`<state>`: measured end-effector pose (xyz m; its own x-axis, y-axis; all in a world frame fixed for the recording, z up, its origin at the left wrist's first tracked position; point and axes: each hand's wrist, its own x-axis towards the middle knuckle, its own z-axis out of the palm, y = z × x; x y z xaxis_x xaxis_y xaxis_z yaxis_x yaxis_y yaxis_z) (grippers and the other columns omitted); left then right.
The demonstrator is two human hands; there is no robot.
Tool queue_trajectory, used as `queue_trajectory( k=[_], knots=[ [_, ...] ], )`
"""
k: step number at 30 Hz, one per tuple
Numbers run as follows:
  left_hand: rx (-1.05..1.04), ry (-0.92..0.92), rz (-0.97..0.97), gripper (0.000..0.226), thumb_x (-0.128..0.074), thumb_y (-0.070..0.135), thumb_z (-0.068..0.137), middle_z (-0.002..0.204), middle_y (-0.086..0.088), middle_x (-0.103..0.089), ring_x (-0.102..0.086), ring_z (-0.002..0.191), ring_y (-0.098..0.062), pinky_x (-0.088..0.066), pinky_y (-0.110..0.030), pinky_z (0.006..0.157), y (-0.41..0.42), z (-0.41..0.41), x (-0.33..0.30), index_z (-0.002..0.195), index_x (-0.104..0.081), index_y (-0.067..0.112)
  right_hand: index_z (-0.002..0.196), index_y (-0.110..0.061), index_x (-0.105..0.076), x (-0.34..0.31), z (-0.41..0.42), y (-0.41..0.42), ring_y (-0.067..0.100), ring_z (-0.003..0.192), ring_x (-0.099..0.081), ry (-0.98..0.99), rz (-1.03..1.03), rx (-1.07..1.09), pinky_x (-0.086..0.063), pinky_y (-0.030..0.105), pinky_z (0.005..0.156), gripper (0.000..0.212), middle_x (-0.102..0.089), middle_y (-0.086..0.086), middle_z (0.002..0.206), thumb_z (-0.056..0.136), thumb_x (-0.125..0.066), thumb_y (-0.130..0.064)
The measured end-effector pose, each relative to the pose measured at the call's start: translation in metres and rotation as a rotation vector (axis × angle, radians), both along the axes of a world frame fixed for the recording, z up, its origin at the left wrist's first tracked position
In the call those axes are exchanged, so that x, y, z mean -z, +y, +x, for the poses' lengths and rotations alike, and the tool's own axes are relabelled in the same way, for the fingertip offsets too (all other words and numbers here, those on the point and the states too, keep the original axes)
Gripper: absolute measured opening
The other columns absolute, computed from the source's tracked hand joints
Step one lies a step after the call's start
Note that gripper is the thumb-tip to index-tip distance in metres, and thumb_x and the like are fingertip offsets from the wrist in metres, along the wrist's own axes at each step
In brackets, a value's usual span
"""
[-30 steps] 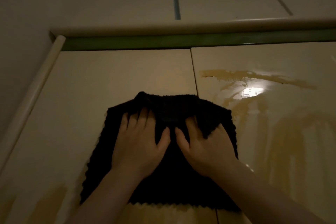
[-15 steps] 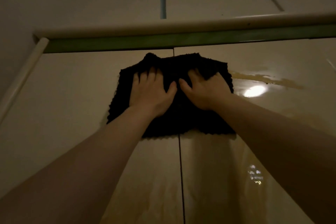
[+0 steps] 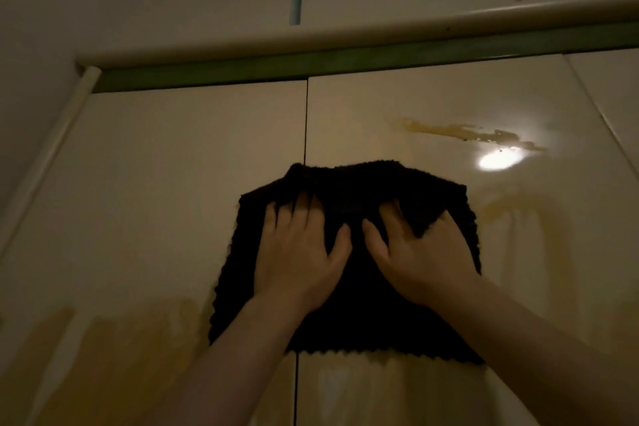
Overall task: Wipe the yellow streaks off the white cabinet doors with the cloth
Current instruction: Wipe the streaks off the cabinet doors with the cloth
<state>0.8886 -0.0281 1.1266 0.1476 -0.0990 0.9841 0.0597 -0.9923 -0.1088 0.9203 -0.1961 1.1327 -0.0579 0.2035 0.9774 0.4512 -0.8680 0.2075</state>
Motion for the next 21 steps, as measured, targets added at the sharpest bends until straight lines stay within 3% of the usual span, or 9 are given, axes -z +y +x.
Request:
queue_trajectory(
  k=[5, 10, 15, 21],
  knots=[
    [-0.025, 0.019, 0.015, 0.079, -0.002, 0.059, 0.088, 0.156, -0.003, -0.028, -0.022, 0.142, -0.021, -0.002, -0.042, 0.120, -0.007, 0.000, -0.011, 0.152, -0.021, 0.016, 0.126, -0.016, -0.054, -0.007, -0.001, -0.008, 0.026, 0.110, -0.055, 0.004, -0.053, -0.018, -0.042, 0.037, 0.095, 0.053, -0.061, 0.005, 0.119, 0.096, -0.025, -0.049],
    [0.000, -0.011, 0.049, 0.077, -0.009, 0.059, 0.091, 0.152, -0.007, -0.034, -0.030, 0.137, -0.025, -0.013, -0.045, 0.118, -0.029, 0.007, -0.071, 0.150, -0.026, 0.014, 0.130, -0.020, -0.049, -0.070, 0.010, -0.032, 0.028, 0.121, -0.050, -0.031, -0.026, 0.028, -0.038, 0.037, 0.103, 0.055, -0.057, 0.007, 0.130, 0.094, -0.024, -0.053],
    [0.012, -0.050, 0.069, 0.072, -0.018, 0.058, 0.095, 0.156, -0.009, -0.028, -0.025, 0.141, -0.028, -0.007, -0.044, 0.119, -0.052, 0.020, -0.132, 0.151, -0.024, 0.013, 0.136, -0.020, -0.044, -0.126, 0.026, -0.054, 0.030, 0.132, -0.041, 0.001, 0.046, 0.079, -0.030, 0.041, 0.109, 0.057, -0.049, 0.011, 0.141, 0.094, -0.025, -0.055],
    [0.046, -0.074, 0.106, 0.071, -0.017, 0.056, 0.095, 0.155, -0.010, -0.031, -0.028, 0.139, -0.031, -0.006, -0.046, 0.119, -0.051, 0.022, -0.127, 0.150, -0.026, 0.013, 0.131, -0.027, -0.044, -0.122, 0.030, -0.054, 0.027, 0.132, -0.041, 0.050, 0.112, 0.044, -0.030, 0.040, 0.107, 0.050, -0.050, 0.005, 0.139, 0.095, -0.025, -0.056]
  ],
)
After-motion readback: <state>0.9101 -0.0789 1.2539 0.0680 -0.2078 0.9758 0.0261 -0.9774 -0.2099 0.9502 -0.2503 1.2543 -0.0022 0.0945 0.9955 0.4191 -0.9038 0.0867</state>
